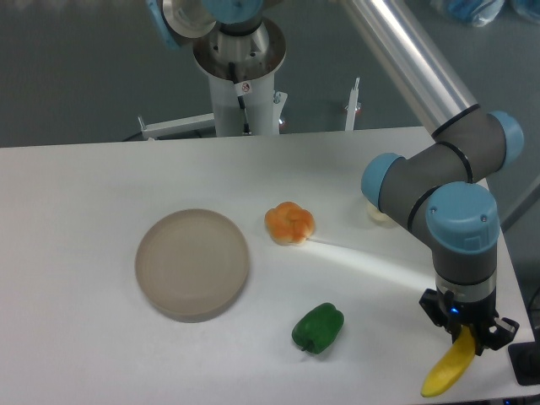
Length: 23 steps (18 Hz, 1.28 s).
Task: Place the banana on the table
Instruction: 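Carry the yellow banana in the gripper across the table toward the orange toy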
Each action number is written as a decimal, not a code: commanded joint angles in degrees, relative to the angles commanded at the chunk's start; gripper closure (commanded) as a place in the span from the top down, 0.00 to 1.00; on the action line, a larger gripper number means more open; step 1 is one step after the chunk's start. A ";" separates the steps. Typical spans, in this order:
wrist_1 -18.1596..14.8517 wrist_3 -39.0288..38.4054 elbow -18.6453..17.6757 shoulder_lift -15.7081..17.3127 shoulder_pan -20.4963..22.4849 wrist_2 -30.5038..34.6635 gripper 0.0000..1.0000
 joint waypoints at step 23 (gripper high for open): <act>-0.70 -2.57 -15.89 10.71 3.86 -6.24 0.35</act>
